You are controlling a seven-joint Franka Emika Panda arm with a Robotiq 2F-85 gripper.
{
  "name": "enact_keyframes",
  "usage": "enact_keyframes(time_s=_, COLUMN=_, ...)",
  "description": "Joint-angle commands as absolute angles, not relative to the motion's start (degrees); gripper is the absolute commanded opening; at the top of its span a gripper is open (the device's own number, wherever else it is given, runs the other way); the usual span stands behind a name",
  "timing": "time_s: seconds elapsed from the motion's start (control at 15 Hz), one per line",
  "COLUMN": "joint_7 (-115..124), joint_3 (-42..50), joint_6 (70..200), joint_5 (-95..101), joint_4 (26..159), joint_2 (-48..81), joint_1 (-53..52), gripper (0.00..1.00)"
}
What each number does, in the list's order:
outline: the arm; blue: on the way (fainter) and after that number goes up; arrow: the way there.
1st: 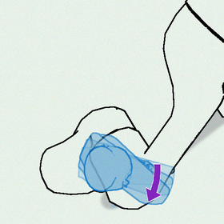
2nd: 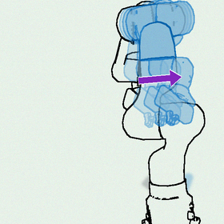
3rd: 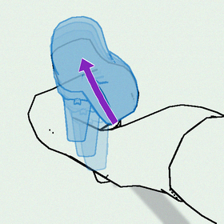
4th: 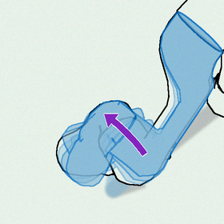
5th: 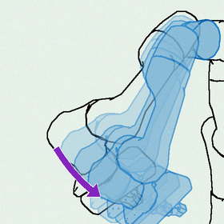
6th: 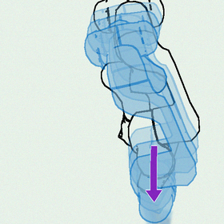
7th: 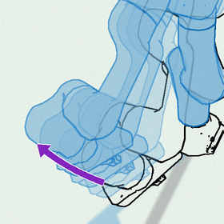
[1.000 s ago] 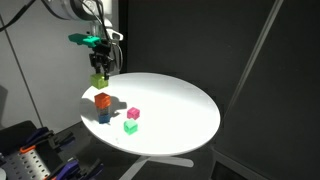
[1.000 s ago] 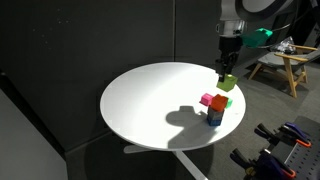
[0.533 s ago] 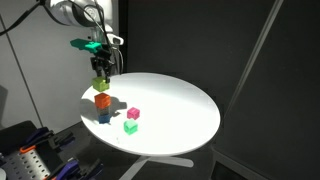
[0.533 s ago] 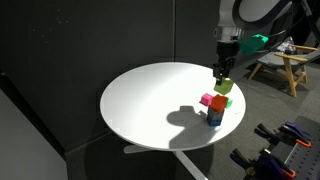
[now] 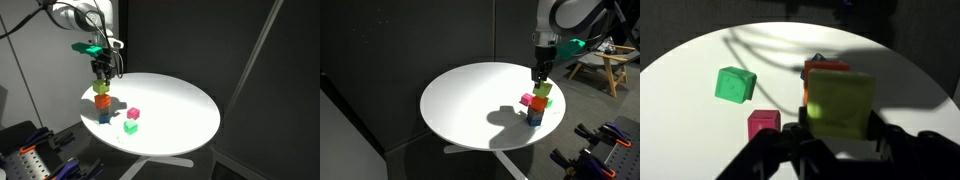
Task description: Put the yellow block on top of the stack on the left
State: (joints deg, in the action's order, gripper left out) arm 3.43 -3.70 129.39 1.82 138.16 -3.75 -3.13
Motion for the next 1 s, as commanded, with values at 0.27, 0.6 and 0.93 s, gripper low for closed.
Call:
enact_keyframes(time_s=0.27, joint_7=3.2, joint_3=-3.8, joint_6=130.7, joint_5=2.9, joint_4=138.1, joint_2=-2.7, joint_1=-3.2, gripper=0.31)
enact_keyframes(time_s=0.6, joint_7=3.3, joint_3=-3.7, joint_6=131.1, joint_5=3.1, joint_4=138.0, joint_2=-2.4, joint_1=-3.2, gripper=0.31)
enact_keyframes(time_s=0.93, joint_7=3.4, joint_3=-3.7, joint_6=131.2, joint_5=3.4, joint_4=138.0, joint_2=-2.1, joint_1=-3.2, gripper=0.31)
